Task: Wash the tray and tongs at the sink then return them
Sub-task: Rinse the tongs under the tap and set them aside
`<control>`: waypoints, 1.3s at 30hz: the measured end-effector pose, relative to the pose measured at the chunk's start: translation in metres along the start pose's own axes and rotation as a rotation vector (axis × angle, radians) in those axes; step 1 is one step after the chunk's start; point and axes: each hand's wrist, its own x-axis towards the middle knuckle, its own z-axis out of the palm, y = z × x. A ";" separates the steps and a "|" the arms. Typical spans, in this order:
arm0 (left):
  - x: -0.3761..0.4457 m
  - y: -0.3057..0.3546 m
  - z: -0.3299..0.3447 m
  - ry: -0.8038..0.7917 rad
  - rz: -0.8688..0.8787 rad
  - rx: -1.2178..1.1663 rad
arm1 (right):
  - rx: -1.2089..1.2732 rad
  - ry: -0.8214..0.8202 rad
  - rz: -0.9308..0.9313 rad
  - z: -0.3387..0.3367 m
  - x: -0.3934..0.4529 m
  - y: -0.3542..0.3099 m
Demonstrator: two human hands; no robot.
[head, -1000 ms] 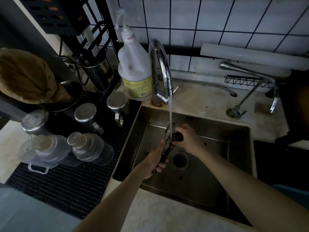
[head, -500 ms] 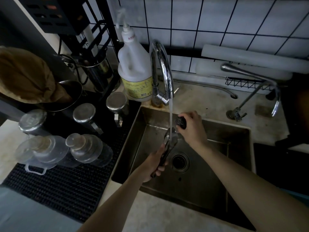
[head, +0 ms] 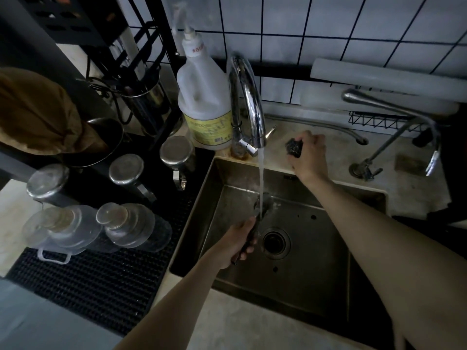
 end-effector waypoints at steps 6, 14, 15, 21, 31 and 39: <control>0.008 -0.001 0.000 0.039 0.029 0.032 | -0.158 -0.147 0.064 0.003 0.003 0.011; 0.008 -0.003 0.002 0.066 0.083 0.070 | -0.314 -0.063 -0.055 -0.004 -0.001 0.008; 0.008 -0.003 0.003 0.070 0.087 0.069 | -0.321 -0.025 -0.102 -0.006 -0.002 0.006; 0.009 -0.008 0.003 0.105 0.082 0.087 | -0.038 -0.170 -0.183 -0.002 -0.005 -0.031; 0.004 -0.011 0.002 0.088 0.059 0.115 | 0.163 -0.359 0.054 0.014 0.006 -0.061; 0.002 -0.011 -0.002 0.047 0.068 0.269 | 0.104 -0.487 0.042 0.008 0.012 -0.064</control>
